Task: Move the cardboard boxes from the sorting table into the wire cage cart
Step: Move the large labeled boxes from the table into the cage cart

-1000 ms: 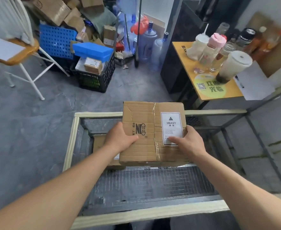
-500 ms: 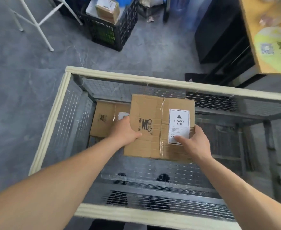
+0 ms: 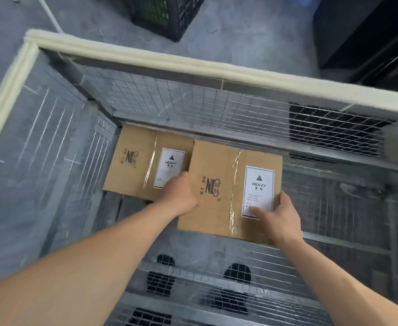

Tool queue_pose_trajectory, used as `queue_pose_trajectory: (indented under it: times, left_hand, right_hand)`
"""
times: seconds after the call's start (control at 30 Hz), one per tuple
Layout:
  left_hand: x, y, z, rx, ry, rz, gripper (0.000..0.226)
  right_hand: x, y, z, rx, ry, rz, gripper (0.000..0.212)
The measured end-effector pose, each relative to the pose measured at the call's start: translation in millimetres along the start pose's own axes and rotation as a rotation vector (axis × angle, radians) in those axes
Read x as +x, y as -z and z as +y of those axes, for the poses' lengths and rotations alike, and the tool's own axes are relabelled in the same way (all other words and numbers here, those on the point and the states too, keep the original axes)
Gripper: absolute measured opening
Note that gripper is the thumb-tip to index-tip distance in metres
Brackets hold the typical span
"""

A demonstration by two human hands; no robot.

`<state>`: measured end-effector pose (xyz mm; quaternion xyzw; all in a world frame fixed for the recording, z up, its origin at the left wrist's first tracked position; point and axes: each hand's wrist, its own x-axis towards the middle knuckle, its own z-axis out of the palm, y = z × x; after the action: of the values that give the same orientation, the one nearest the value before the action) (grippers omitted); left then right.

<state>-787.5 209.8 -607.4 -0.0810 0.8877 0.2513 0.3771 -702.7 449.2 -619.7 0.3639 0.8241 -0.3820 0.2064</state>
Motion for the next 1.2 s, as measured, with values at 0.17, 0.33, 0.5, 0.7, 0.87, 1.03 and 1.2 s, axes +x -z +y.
queue_pose_trajectory:
  times: [0.17,0.33,0.5,0.7,0.87,1.03,1.2]
  left_hand:
    - [42.5,-19.7,-5.6,0.026,-0.013,-0.008,0.047]
    - [70.5,-32.7,-1.2,0.043,-0.019,0.015,0.045]
    - [78.7,-38.8,2.1,0.074,0.011,-0.02,0.069]
    - [71.4,-35.8,7.0,0.109,-0.019,-0.073,0.079]
    - [36.4,-15.7,18.7,0.234,-0.132,-0.02,0.069]
    - [-22.4,30.0,43.2,0.358,-0.237,-0.008,0.068]
    - [-102.1,86.5,85.6,0.438,-0.368,0.052,0.064]
  right_hand:
    - [41.1,-25.2,11.0,0.003,-0.002,0.013,0.05]
    - [76.0,-37.2,10.4,-0.003,-0.051,-0.018,0.053]
    - [91.0,-44.2,2.8,-0.024,-0.044,-0.045,0.061]
    - [82.9,-34.2,-5.5,-0.038,0.017,-0.059,0.06]
    - [43.0,-13.0,-24.0,-0.091,0.118,-0.088,0.055]
    - [-17.3,25.5,-56.3,-0.157,0.212,-0.062,0.06]
    - [-90.1,85.4,-94.2,-0.291,0.209,0.023,0.07]
